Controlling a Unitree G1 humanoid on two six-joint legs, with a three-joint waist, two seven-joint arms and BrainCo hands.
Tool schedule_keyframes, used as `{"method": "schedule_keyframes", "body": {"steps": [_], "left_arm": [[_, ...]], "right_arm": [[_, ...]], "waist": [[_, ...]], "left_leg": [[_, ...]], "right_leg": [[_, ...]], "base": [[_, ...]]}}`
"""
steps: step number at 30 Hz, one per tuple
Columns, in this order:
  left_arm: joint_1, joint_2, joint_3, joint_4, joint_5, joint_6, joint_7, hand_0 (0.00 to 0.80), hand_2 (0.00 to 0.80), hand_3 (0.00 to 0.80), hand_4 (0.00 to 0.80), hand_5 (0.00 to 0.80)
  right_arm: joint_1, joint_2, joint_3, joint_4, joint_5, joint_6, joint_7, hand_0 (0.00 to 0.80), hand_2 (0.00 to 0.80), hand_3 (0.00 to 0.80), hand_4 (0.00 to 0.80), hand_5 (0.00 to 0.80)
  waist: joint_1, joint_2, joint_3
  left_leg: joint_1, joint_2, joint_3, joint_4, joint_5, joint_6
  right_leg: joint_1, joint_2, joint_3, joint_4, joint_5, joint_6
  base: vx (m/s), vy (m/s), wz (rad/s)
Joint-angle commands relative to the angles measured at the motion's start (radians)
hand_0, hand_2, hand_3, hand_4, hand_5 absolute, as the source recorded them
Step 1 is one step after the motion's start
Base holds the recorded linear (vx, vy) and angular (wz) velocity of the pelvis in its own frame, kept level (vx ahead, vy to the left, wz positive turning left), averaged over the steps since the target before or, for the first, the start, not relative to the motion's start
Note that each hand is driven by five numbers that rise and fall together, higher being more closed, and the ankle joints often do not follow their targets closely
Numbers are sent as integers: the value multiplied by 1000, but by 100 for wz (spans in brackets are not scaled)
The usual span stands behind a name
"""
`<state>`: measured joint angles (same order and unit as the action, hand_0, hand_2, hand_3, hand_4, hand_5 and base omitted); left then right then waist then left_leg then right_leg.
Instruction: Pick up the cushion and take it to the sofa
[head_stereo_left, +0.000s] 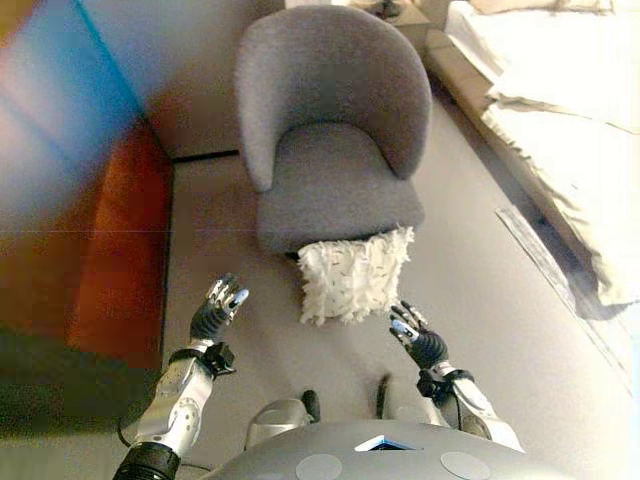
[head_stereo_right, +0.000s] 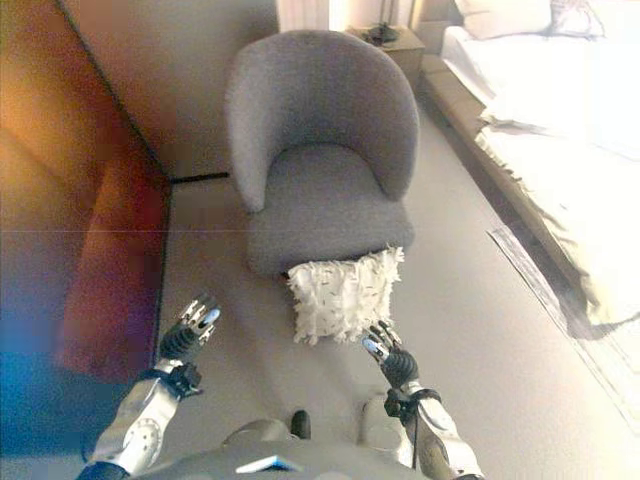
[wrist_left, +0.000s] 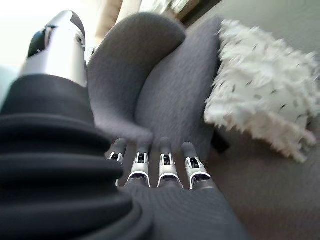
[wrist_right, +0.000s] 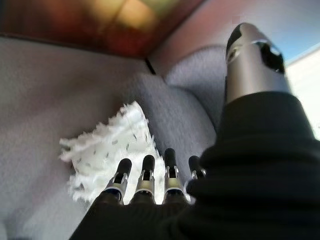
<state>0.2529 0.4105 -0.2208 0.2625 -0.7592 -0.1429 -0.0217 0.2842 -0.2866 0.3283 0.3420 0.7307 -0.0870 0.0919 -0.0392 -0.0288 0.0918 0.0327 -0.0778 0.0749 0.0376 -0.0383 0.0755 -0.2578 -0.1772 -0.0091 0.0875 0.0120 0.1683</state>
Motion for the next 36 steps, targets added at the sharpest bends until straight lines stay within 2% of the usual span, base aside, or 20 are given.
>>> {"method": "schedule_keyframes", "body": {"steps": [1, 6, 10, 13, 16, 17, 19, 21, 22, 23, 25, 27, 29, 30, 33, 36], "left_arm": [[1, 28, 20, -95, 1, -49, -16, 0, 0, 0, 0, 0], [36, 10, 35, -84, 20, -48, -35, 0, 0, 0, 0, 0], [54, 3, 43, -104, 12, -40, -28, 0, 0, 0, 0, 0], [59, -9, 37, -85, 15, -58, -21, 0, 0, 0, 0, 0], [52, -18, 26, -76, 8, -59, -14, 0, 0, 0, 0, 0], [49, -20, 30, -71, 3, -56, -23, 0, 0, 0, 0, 0], [34, -21, 28, -69, 8, -51, -24, 0, 0, 0, 0, 0], [15, -28, 27, -63, 7, -50, -12, 0, 0, 0, 0, 0], [5, -34, 25, -60, 3, -54, -1, 0, 0, 0, 0, 0], [-2, -39, 22, -59, 1, -57, 10, 0, 0, 0, 0, 0], [-12, -48, 17, -62, -6, -60, 32, 0, 0, 0, 0, 0], [-10, -51, 19, -70, -9, -51, 37, 0, 0, 0, 0, 0], [-3, -51, 19, -84, -7, -40, 38, 0, 0, 0, 0, 0], [-1, -50, 20, -83, -7, -44, 37, 0, 0, 0, 0, 0], [9, -40, 33, -106, -17, -47, 40, 0, 0, 0, 0, 0], [15, -34, 50, -109, -25, -55, 34, 0, 0, 0, 0, 0]], "right_arm": [[-65, 1, -29, -6, 42, -37, 24, 0, 0, 0, 0, 0], [-48, 14, -38, -12, 20, -18, 25, 0, 0, 0, 0, 0], [-21, 19, -35, -16, 7, -22, 30, 0, 0, 0, 0, 0], [-35, 22, -32, 6, 6, -18, 31, 0, 0, 0, 0, 0], [-47, 20, -17, -2, 4, -21, 7, 0, 0, 0, 0, 0], [-42, 16, -13, -19, -2, -24, 1, 0, 0, 0, 0, 0], [-34, 2, -6, -41, 15, -20, -3, 0, 0, 0, 0, 0], [-29, -3, -15, -41, -3, -10, 4, 0, 0, 0, 0, 0], [-28, -11, -17, -38, -3, -8, 7, 0, 0, 0, 0, 0], [-30, -17, -18, -38, -4, -6, 9, 0, 0, 0, 0, 0], [-33, -35, -25, -32, -7, -15, 15, 0, 0, 0, 0, 0], [-32, -44, -39, -24, 3, -24, 30, 0, 0, 0, 0, 0], [-33, -47, -44, -25, 15, -26, 33, 0, 0, 0, 0, 0], [-39, -47, -41, -24, 11, -23, 32, 0, 0, 0, 0, 0], [-43, -45, -35, -35, -1, -13, 28, 0, 0, 0, 0, 0], [-25, -47, -36, -56, -5, -16, 37, 0, 0, 0, 0, 0]], "waist": [[-15, -33, 27], [-19, -39, 17], [-19, -40, 16], [-19, -37, 8], [-32, -31, -1], [-40, -25, -8], [-56, -16, -24], [-70, -15, -36], [-75, -14, -41], [-79, -16, -42], [-76, -30, -36], [-72, -39, -27], [-59, -44, -11], [-55, -40, -8], [-45, -28, -2], [-29, -10, 2]], "left_leg": [[41, -49, -67, 28, -68, 7], [81, -60, -92, 28, -94, 22], [102, -56, -99, 35, -117, 26], [107, -53, -90, 54, -134, 30], [128, -27, -69, 97, -117, 4], [142, -8, -56, 110, -99, -7], [137, 29, -42, 151, -24, -35], [115, 55, -36, 239, 30, -63], [95, 69, -35, 300, 79, -83], [74, 72, -40, 379, 118, -96], [-43, 53, -54, 584, 165, -107], [-131, 76, -48, 667, 165, -103], [-190, 83, -57, 640, 143, -79], [-186, 86, -61, 583, 142, -74], [-163, 110, -65, 372, 166, -79], [-152, 124, -101, 146, 177, -102]], "right_leg": [[-2, 26, -18, -175, 288, -7], [-10, 39, -9, -175, 297, -17], [-4, 34, -21, -158, 302, -21], [21, 41, -30, -125, 247, -31], [23, 53, -40, -68, 232, -41], [24, 55, -47, -39, 219, -50], [39, 79, -38, -9, 186, -71], [56, 95, -27, 1, 158, -99], [71, 103, -27, 2, 144, -115], [85, 112, -19, 6, 128, -131], [122, 115, 1, 6, 105, -165], [149, 113, 10, 8, 92, -181], [177, 116, 35, 8, 78, -184], [182, 123, 44, 9, 69, -183], [186, 152, 63, 7, 44, -179], [198, 159, 69, 6, 20, -160]], "base": [[262, -38, 6], [265, -37, 21], [277, -101, 18], [292, -132, -5], [320, -142, 0], [372, -189, 7], [331, -202, 11], [280, -212, 4], [249, -210, 6], [241, -206, 9], [203, -193, 11], [167, -153, -15], [184, -79, -20], [161, -4, -22], [122, 42, -37], [94, 62, -29]]}}
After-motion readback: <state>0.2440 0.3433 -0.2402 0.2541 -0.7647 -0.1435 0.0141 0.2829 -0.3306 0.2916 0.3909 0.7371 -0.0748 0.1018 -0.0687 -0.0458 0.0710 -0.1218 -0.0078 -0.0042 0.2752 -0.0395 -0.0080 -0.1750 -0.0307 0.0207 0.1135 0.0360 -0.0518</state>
